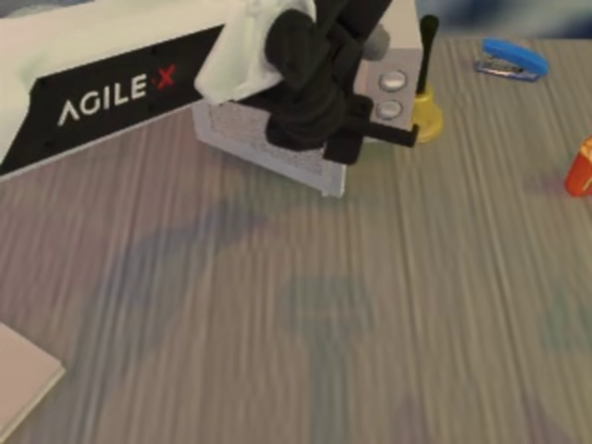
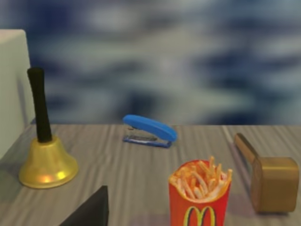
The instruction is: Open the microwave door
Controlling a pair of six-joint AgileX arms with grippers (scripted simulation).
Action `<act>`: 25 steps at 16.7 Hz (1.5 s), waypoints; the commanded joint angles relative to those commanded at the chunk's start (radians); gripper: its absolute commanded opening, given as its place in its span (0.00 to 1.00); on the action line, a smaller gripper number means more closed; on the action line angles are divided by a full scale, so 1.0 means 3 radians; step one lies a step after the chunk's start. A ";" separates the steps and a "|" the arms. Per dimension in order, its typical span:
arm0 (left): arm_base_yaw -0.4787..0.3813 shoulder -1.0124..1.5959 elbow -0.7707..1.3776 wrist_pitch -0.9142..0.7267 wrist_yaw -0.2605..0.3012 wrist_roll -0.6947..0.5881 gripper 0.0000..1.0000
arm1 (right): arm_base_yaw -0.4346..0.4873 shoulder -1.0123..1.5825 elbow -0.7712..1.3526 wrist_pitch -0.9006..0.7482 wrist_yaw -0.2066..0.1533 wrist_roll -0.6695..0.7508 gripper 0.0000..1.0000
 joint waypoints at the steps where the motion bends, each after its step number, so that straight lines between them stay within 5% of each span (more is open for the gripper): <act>1: 0.0000 0.0000 0.0000 0.0000 0.0000 0.0000 0.00 | 0.0000 0.0000 0.0000 0.0000 0.0000 0.0000 1.00; 10: 0.0081 -0.0283 -0.0399 0.0168 0.0213 0.0381 0.00 | 0.0000 0.0000 0.0000 0.0000 0.0000 0.0000 1.00; 25: 0.0083 -0.0286 -0.0407 0.0169 0.0216 0.0387 0.00 | 0.0000 0.0000 0.0000 0.0000 0.0000 0.0000 1.00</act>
